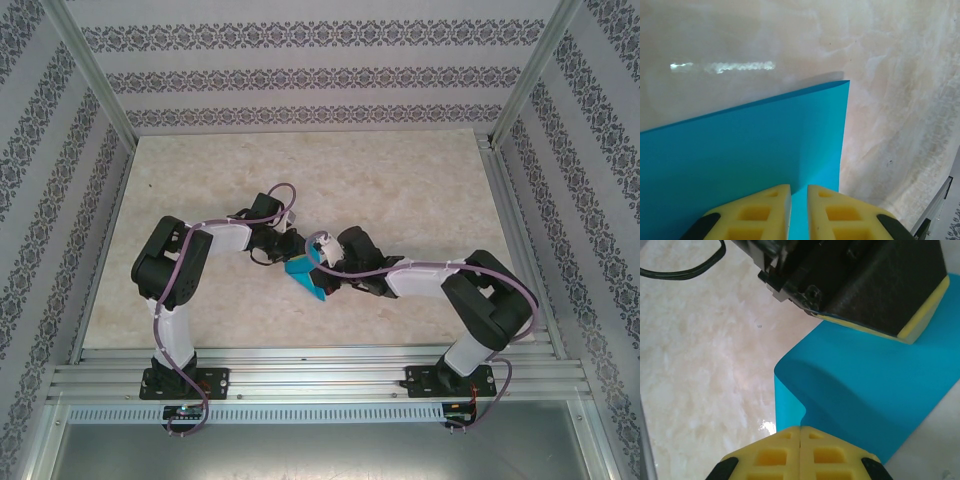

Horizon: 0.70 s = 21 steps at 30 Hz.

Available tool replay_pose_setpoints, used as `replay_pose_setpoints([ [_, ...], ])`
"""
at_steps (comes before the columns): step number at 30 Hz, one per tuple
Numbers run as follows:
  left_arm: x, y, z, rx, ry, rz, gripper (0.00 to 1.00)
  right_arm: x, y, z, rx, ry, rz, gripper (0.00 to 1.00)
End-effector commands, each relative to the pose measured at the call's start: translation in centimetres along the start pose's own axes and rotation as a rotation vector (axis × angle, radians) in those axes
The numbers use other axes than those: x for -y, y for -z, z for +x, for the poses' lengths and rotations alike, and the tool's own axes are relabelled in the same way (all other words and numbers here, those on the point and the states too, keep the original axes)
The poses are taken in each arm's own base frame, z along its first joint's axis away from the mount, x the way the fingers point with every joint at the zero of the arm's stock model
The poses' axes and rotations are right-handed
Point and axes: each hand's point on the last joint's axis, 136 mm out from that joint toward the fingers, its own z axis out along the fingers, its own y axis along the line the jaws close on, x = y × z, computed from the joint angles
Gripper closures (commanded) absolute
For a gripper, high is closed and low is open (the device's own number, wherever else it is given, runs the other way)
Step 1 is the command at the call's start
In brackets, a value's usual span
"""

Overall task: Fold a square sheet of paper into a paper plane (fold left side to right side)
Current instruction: Third fold the triangle at the center of the table.

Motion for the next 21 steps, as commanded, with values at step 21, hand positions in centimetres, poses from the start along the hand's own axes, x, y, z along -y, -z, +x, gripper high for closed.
replay_pose_setpoints([
  [21,-3.1,-1.6,2.0,-0.053,0.013,-0.116,0.82,3.9,-0.7,-0.5,-0.028,-0.230,-0.058,1.00],
])
